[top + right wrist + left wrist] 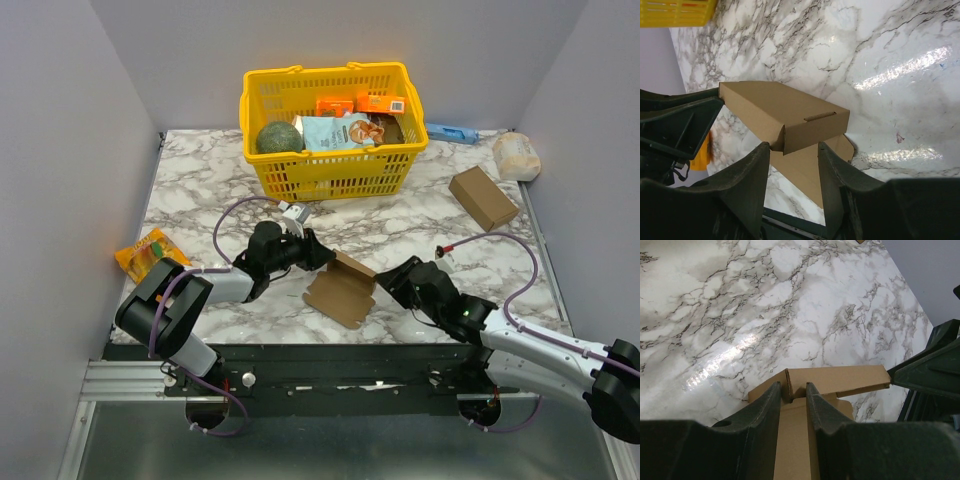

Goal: Fold the paper box

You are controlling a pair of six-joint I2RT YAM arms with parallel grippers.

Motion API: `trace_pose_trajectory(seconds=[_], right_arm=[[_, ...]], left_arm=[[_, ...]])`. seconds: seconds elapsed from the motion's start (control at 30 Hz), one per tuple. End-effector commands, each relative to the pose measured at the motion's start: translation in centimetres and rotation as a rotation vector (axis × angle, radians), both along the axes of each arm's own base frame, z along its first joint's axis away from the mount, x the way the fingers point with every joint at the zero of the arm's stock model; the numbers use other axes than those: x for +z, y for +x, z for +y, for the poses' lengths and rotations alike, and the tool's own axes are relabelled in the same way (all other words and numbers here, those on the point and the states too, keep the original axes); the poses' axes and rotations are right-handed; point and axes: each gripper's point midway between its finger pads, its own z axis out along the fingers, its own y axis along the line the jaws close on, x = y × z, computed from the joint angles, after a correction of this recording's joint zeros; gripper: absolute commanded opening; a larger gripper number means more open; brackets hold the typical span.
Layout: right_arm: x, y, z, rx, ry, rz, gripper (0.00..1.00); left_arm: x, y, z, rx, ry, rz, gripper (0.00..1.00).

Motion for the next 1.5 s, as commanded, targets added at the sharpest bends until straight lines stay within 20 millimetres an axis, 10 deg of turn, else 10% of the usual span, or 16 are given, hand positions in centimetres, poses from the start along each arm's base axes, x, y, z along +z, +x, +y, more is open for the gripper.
trace_pose_trajectory(seconds=[0.0,1.07,1.33,1.47], right_arm=[[-0.6,-0.3,-0.2,-0.013,0.015,0.014,0.50],[-8.0,-4.1,-4.2,-0.091,-0.168,0.280,0.34],[-2.2,-1.5,-2.6,0.063,-0.269,0.080,0.52],[1.6,-0.5,-1.9,0.158,-0.318,-0.043,0.78]], left_arm=[[-4.0,-1.5,1.7,0.007,0.109,0.088,0.33],[-3.8,-1.5,2.0,0.012,0.127,0.071,0.33],[-0.5,-0.6,1.2,0.001,0.089,0.016,0.36],[3.1,0.3,1.1,0.023,0.067,-0.043,0.70]])
